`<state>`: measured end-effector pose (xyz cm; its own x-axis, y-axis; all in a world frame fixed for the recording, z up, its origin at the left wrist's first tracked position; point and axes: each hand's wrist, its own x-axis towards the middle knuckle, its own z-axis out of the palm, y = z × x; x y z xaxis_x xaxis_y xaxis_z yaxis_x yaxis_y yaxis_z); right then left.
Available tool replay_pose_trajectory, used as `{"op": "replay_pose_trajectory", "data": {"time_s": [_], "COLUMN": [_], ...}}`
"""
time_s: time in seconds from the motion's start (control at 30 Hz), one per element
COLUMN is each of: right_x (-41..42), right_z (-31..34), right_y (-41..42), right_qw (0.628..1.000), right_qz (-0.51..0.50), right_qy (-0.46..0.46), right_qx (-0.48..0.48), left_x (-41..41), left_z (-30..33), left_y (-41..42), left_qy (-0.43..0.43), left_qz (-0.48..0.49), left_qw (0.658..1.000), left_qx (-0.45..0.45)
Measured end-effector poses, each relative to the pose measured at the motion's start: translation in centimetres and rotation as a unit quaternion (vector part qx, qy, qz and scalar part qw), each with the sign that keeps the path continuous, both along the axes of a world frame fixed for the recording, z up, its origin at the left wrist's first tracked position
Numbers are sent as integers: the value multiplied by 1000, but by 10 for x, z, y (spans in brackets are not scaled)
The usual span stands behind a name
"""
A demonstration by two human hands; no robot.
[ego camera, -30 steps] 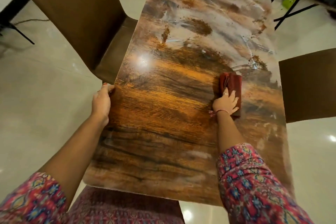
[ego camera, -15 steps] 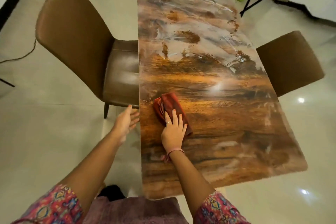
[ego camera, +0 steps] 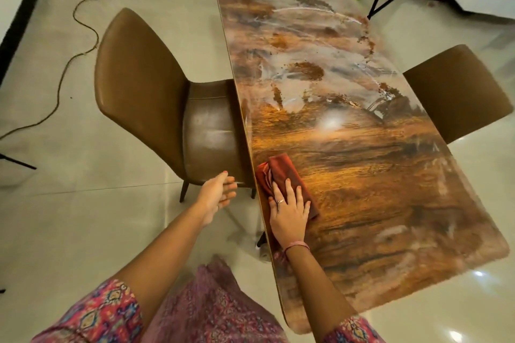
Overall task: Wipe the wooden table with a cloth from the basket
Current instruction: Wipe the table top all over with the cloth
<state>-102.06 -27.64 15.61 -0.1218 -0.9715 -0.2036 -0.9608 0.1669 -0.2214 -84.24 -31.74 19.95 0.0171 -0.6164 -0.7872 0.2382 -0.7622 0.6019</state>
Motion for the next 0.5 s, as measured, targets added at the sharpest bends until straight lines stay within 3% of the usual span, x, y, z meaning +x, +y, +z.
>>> {"op": "replay_pose_trajectory", "data": {"time_s": [0.23, 0.5], "right_x": [42, 77], "right_z": [-8, -8], "right_y": [-127, -354], "right_qw": [996, 994], "right_qz": [90, 108], "right_qy": [4, -1], "right_qx": [0, 17], "left_x": [15, 48], "left_z": [-9, -25], "left_y": [-70, -196], "left_qy": [3, 4], "left_qz": [-4, -2], "left_qw": [1000, 1000], "left_qx": [13, 18]}}
